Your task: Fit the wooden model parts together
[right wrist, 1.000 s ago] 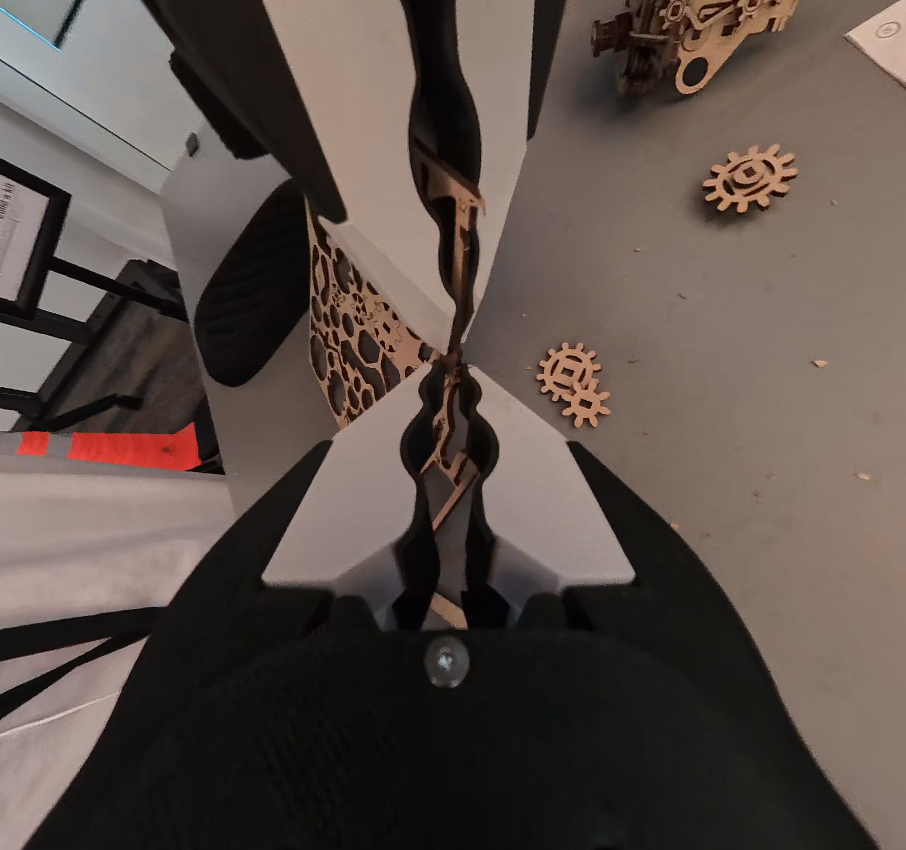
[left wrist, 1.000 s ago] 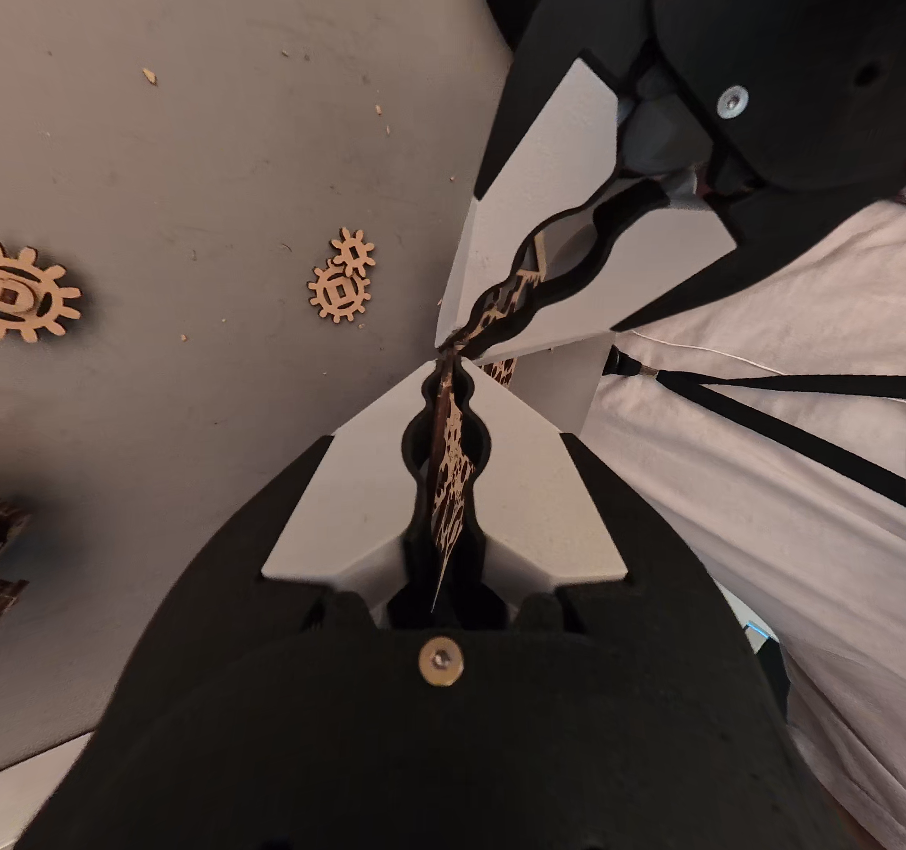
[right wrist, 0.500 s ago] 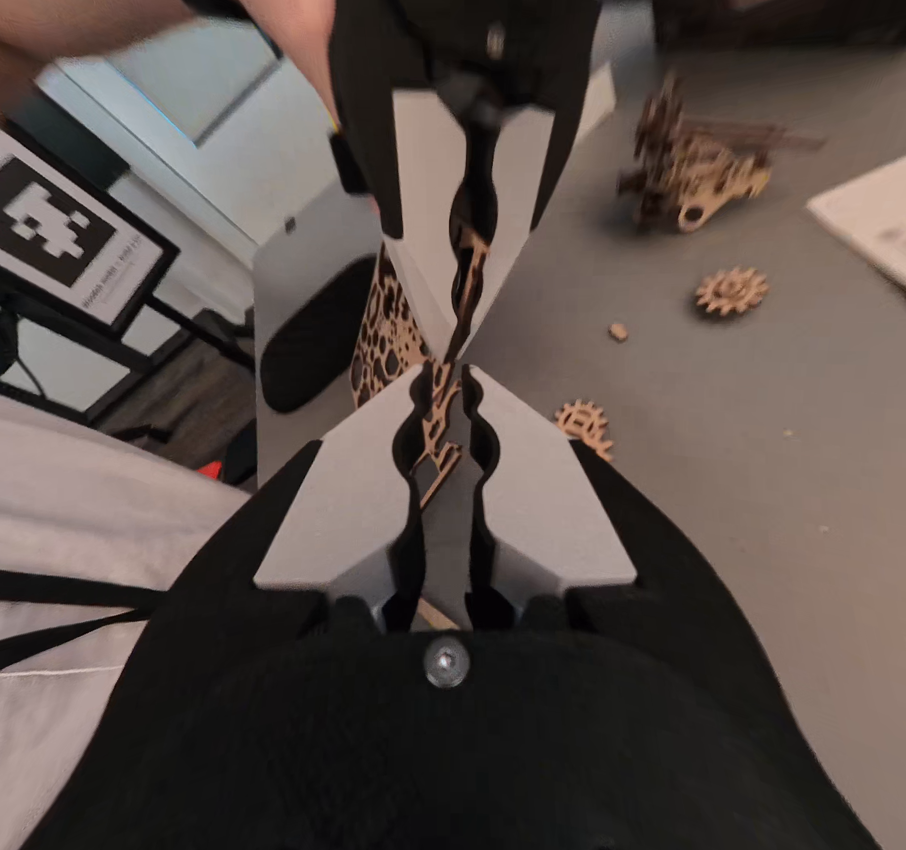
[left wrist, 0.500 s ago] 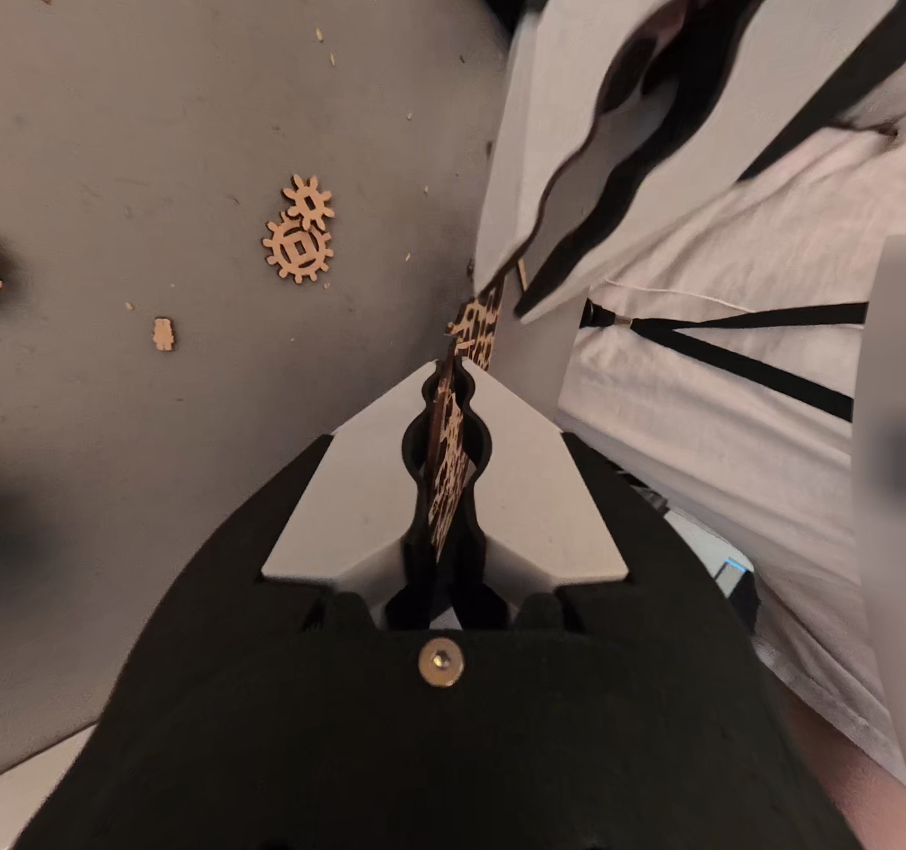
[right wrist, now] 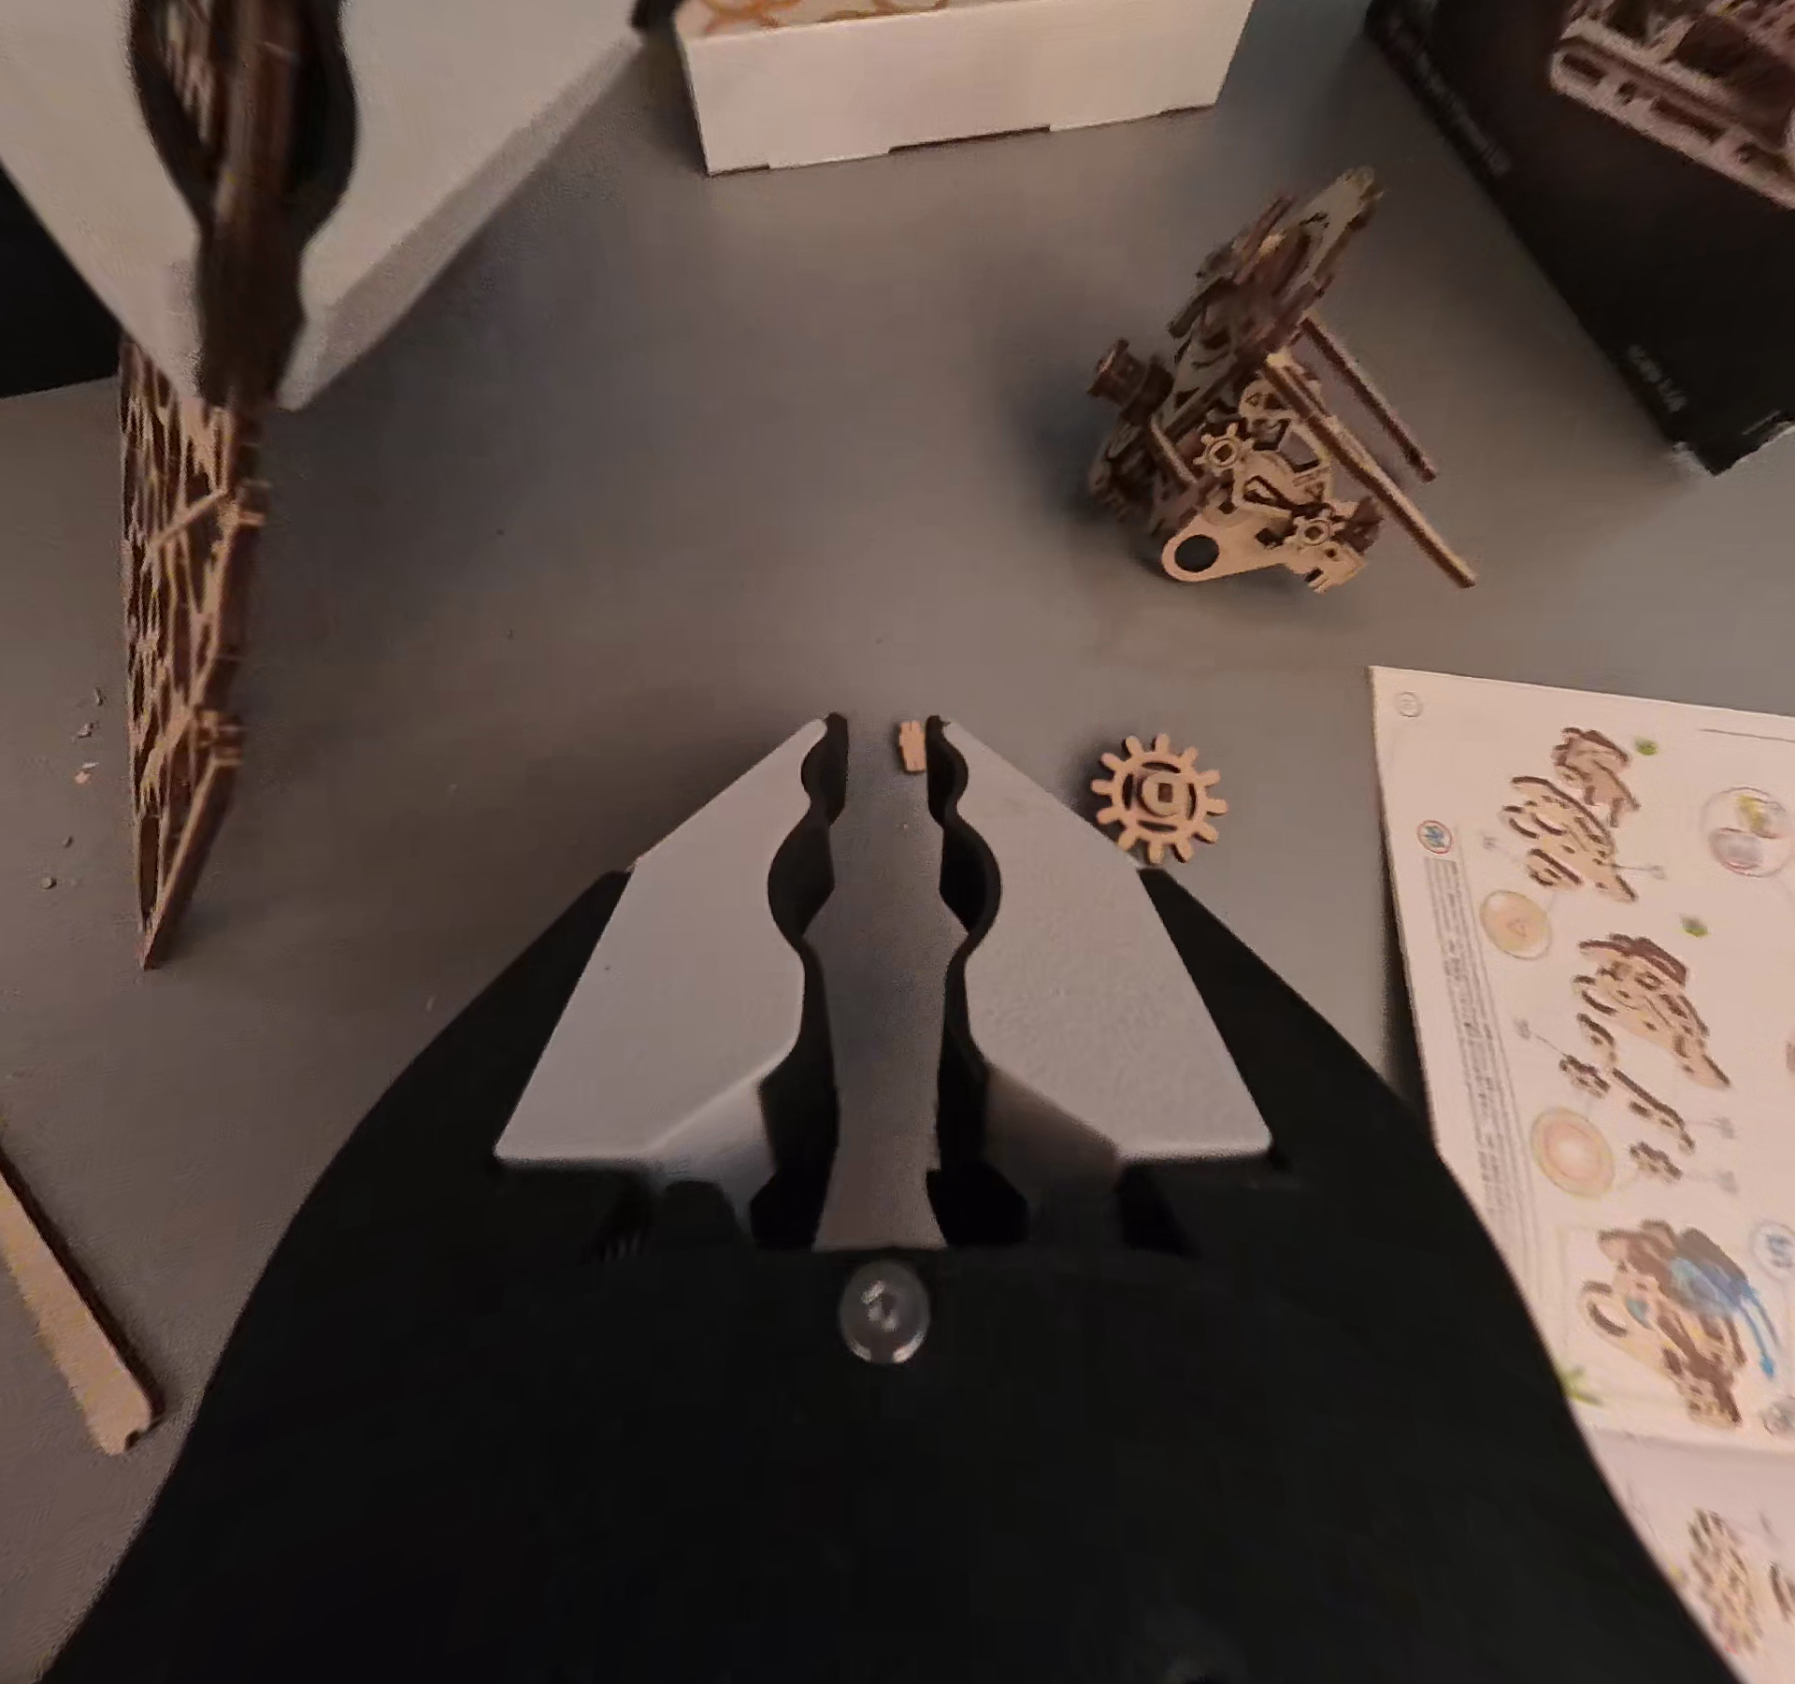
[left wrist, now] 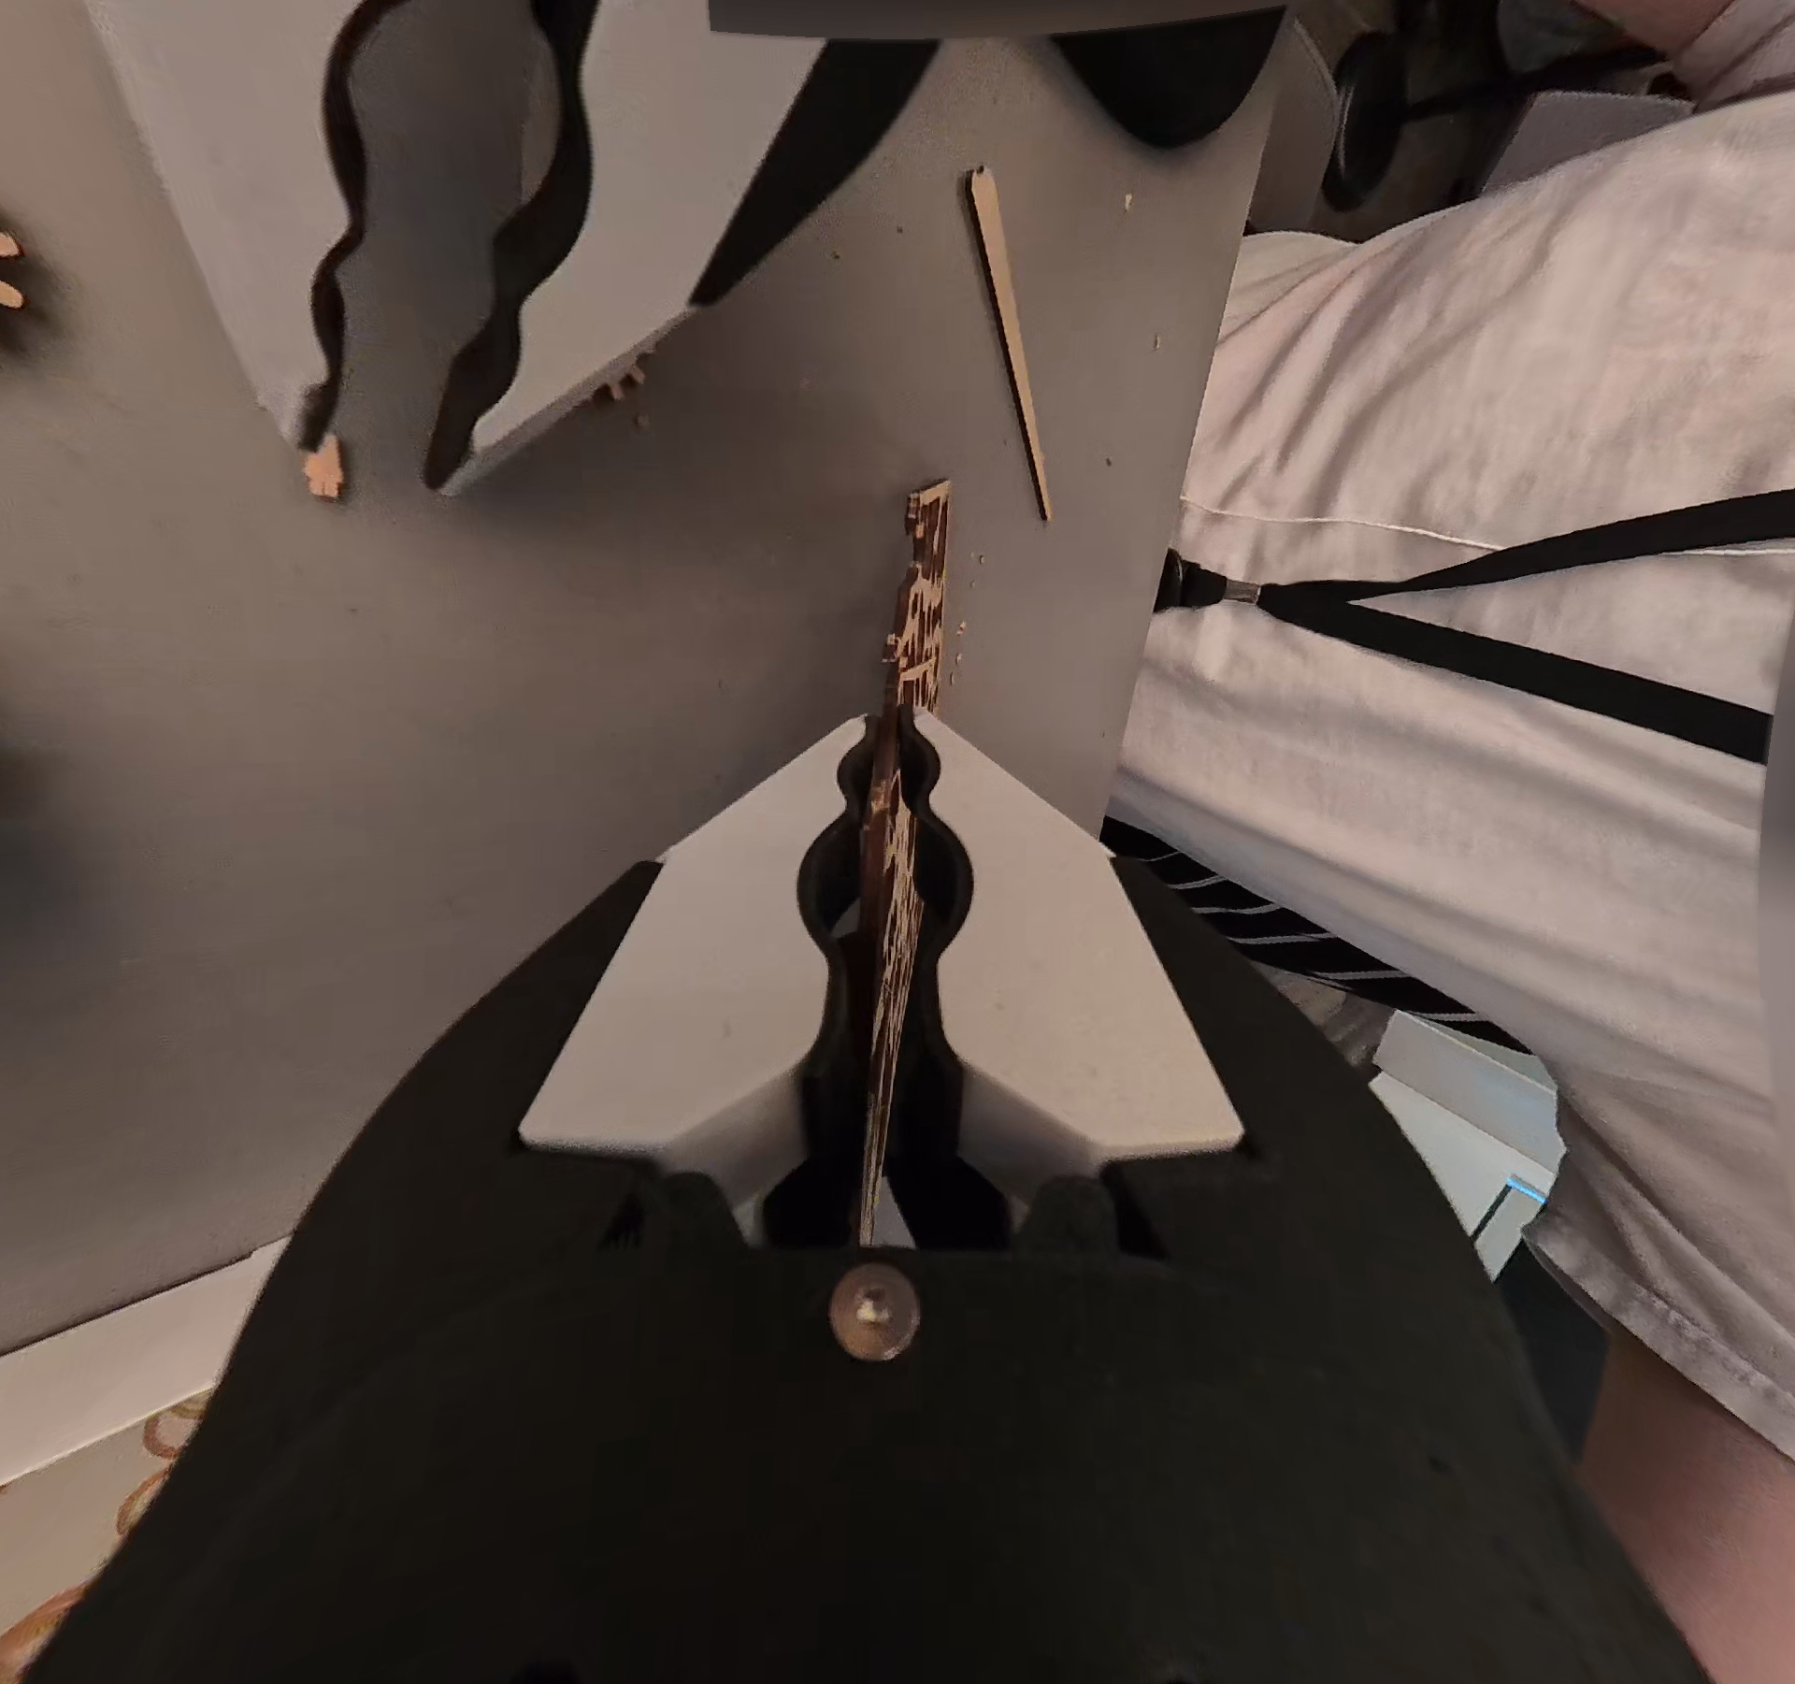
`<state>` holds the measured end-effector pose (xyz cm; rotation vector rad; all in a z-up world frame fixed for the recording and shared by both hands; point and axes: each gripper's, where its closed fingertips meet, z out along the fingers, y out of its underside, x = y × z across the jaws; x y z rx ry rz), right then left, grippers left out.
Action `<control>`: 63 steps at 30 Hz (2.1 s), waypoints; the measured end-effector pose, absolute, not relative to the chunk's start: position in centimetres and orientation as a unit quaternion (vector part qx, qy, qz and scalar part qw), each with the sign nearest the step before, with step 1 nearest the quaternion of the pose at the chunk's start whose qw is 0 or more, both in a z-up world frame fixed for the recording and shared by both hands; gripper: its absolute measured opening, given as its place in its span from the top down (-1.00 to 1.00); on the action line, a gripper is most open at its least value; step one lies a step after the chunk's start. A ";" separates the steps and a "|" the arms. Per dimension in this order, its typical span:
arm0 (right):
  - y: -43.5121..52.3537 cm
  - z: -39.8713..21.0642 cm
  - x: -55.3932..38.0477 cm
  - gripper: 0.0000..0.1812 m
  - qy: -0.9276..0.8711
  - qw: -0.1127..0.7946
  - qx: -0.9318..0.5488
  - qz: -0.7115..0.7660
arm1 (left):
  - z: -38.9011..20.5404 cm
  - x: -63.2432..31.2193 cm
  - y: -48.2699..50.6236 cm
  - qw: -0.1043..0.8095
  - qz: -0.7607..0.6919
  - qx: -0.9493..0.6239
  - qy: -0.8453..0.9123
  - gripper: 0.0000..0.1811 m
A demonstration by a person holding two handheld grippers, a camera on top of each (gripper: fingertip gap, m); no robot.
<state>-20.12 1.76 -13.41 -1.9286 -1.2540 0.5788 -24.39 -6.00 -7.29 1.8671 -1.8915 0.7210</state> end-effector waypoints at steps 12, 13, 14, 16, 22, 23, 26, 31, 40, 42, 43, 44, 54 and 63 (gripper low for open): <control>-0.5 -12.9 -16.8 1.00 -0.493 0.389 -0.758 0.177 | -7.3 -24.4 -5.7 0.198 0.250 0.664 -0.676 0.99; -1.1 -13.0 -15.9 1.00 -0.485 0.386 -0.763 0.181 | -7.3 -24.4 -5.7 0.198 0.251 0.664 -0.675 0.99; -1.9 -13.1 -15.3 1.00 -0.477 0.386 -0.764 0.198 | -7.3 -24.4 -5.6 0.198 0.252 0.664 -0.675 0.99; -2.8 -13.4 -14.4 1.00 -0.464 0.391 -0.765 0.217 | -7.3 -24.4 -5.6 0.202 0.252 0.662 -0.676 0.99; -2.7 -14.1 -14.8 1.00 -0.467 0.384 -0.763 0.230 | -7.4 -24.4 -5.4 0.210 0.245 0.667 -0.672 0.99; -2.6 -13.6 -15.7 1.00 -0.463 0.380 -0.760 0.252 | -7.4 -24.5 -5.3 0.210 0.245 0.669 -0.670 0.99; -1.1 -13.0 -17.8 0.89 -0.457 0.366 -0.771 0.249 | -7.3 -24.6 -5.2 0.209 0.244 0.673 -0.666 0.99; -1.1 -12.5 -19.1 0.90 -0.464 0.376 -0.764 0.244 | -7.3 -24.6 -5.4 0.201 0.248 0.674 -0.666 1.00; -6.4 -7.9 -12.3 0.86 -0.487 0.607 -0.622 0.089 | -7.4 -23.5 -5.5 0.210 0.236 0.645 -0.696 0.99; -6.5 -8.0 -11.4 0.87 -0.487 0.617 -0.616 0.051 | -7.5 -23.3 -5.4 0.215 0.233 0.644 -0.697 0.99; -6.3 -8.2 -11.2 0.87 -0.488 0.614 -0.619 0.040 | -7.5 -23.3 -5.4 0.220 0.232 0.644 -0.695 0.99; -5.9 -8.5 -10.9 0.89 -0.486 0.608 -0.627 0.029 | -7.5 -23.3 -5.2 0.222 0.229 0.646 -0.694 0.99; -6.1 -10.7 -11.5 1.00 -0.531 0.554 -0.642 0.002 | -7.3 -23.0 -4.4 0.223 0.217 0.650 -0.694 0.99; -6.3 -13.1 -11.7 1.00 -0.578 0.504 -0.640 -0.038 | -7.4 -22.6 -4.2 0.224 0.213 0.651 -0.693 0.98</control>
